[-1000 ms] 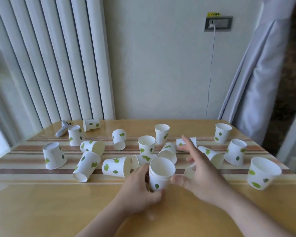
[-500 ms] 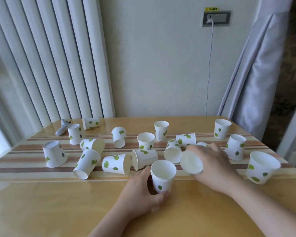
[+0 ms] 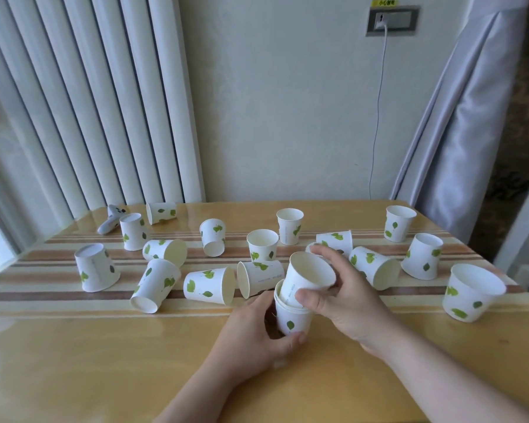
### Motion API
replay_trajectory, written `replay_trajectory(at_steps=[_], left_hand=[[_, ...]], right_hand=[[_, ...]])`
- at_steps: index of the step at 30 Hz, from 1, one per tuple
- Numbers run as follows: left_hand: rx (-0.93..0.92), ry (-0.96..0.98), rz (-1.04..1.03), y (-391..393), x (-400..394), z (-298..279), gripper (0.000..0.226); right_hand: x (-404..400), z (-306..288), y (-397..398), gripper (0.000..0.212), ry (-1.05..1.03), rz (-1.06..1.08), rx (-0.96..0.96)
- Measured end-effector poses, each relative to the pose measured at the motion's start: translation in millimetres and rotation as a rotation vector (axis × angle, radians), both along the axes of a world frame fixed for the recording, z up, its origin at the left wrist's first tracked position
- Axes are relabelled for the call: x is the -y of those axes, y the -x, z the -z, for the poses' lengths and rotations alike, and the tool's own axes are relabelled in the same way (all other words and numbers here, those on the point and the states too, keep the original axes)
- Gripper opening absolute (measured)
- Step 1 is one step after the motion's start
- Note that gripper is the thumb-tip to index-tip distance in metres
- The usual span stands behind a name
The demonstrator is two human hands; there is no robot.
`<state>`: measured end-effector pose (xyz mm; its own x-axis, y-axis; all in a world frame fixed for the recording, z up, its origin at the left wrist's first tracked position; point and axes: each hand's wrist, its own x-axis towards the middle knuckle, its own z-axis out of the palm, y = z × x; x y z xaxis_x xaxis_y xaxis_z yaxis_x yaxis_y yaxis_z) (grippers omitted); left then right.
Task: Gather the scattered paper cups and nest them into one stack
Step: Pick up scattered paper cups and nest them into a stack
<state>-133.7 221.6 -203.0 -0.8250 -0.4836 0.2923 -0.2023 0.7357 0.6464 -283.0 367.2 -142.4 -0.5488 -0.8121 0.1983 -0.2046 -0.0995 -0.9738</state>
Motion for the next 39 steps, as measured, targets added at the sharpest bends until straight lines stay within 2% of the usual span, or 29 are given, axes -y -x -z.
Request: replay_trajectory(at_steps=[2,3,6,9,11,12,15,19,21,23,25,27,30,32,39], left_hand=[[0.0,-0.014,-0.006,0,2,3,0.044],[0.0,-0.018,-0.019,0,3,4,0.048],[-0.012,-0.044,-0.072,0,4,3,0.05],[-0.03,-0.099,-0.132,0,5,2,0.047],[-0.04,-0.133,-0.168,0,5,0,0.045],[-0.044,-0.141,-0.179,0,5,0,0.045],[-0.039,-0.141,-0.192,1,3,0,0.046],[-0.04,-0.146,-0.199,0,3,0,0.048],[-0.043,-0.158,-0.205,1,4,-1,0.049],[-0.045,-0.174,-0.21,1,5,-1,0.052],[-0.045,-0.181,-0.212,2,6,-1,0.056],[-0.048,-0.172,-0.209,2,6,-2,0.058],[-0.053,-0.155,-0.191,1,5,-3,0.061],[-0.056,-0.135,-0.185,0,4,-2,0.062],[-0.069,-0.11,-0.184,-1,3,-2,0.06]], right_hand=[[-8,5,10,0.101,-0.091,-0.09,-0.06],[-12,6,16,0.103,-0.136,-0.104,-0.092],[-9,15,39,0.093,-0.202,0.054,-0.259],[11,31,54,0.083,-0.311,0.275,-0.601],[28,39,50,0.082,-0.442,0.298,-0.785],[37,42,47,0.083,-0.507,0.29,-0.811],[56,45,36,0.074,-0.601,0.294,-0.704],[58,56,38,0.052,-0.29,0.48,-0.69],[47,51,46,0.058,-0.115,0.539,-0.384],[34,32,51,0.066,0.042,0.491,-0.032],[20,12,54,0.067,0.177,0.346,0.159],[13,-4,52,0.058,0.266,0.193,0.253],[14,-10,44,0.056,0.181,0.081,0.146],[18,-4,41,0.062,0.067,0.083,0.042],[23,-2,31,0.065,0.068,0.048,0.061]])
